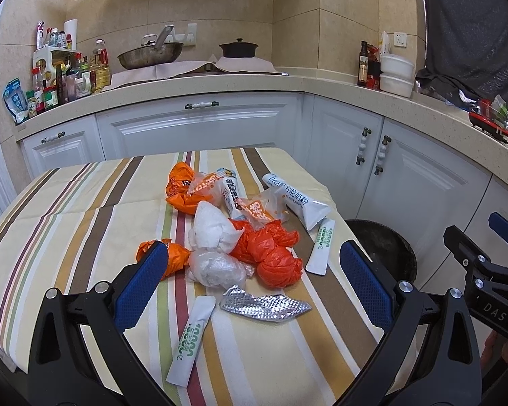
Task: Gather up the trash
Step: 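Grasp the white toothpaste tube with the left gripper while the right gripper approaches the silver foil, then grasp the silver foil wrapper with the right gripper, then carry both items over the bin and open both grippers to drop them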
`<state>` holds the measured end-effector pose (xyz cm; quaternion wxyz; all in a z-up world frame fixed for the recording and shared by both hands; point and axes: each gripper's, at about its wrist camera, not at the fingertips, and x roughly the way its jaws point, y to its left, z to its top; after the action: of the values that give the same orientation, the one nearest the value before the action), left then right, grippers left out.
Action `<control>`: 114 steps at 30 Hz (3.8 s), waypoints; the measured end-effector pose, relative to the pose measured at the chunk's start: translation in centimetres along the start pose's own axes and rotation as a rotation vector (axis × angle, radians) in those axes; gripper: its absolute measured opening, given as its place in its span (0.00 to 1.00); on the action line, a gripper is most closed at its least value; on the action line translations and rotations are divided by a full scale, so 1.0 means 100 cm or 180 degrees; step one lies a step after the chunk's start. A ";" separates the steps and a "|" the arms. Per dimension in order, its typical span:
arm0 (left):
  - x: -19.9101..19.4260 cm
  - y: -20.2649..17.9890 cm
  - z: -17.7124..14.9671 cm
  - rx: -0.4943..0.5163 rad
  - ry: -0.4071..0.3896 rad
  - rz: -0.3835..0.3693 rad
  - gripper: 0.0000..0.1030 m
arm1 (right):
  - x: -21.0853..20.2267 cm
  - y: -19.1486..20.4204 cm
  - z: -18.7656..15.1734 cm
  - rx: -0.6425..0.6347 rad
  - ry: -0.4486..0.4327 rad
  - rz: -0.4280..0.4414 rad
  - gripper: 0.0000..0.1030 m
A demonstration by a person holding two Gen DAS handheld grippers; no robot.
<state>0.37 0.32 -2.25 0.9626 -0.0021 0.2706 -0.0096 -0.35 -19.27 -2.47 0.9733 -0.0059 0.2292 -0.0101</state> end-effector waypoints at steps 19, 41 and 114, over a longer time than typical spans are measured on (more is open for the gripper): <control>0.008 0.053 -0.052 -0.0009 0.0378 0.0091 0.96 | 0.019 0.038 -0.011 -0.0128 0.0243 0.0316 0.93; 0.020 0.071 -0.071 -0.0016 0.0652 -0.0186 0.17 | 0.030 0.082 -0.023 -0.0385 0.0433 0.0702 0.93; 0.005 0.043 -0.017 -0.0124 0.0321 -0.0488 0.16 | 0.023 0.043 -0.002 -0.0299 0.0486 0.1085 0.32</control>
<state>-0.04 4.65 -4.02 0.9440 -0.0411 0.3179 -0.0781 1.69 -15.02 -3.75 0.9394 -0.0116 0.3002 0.1652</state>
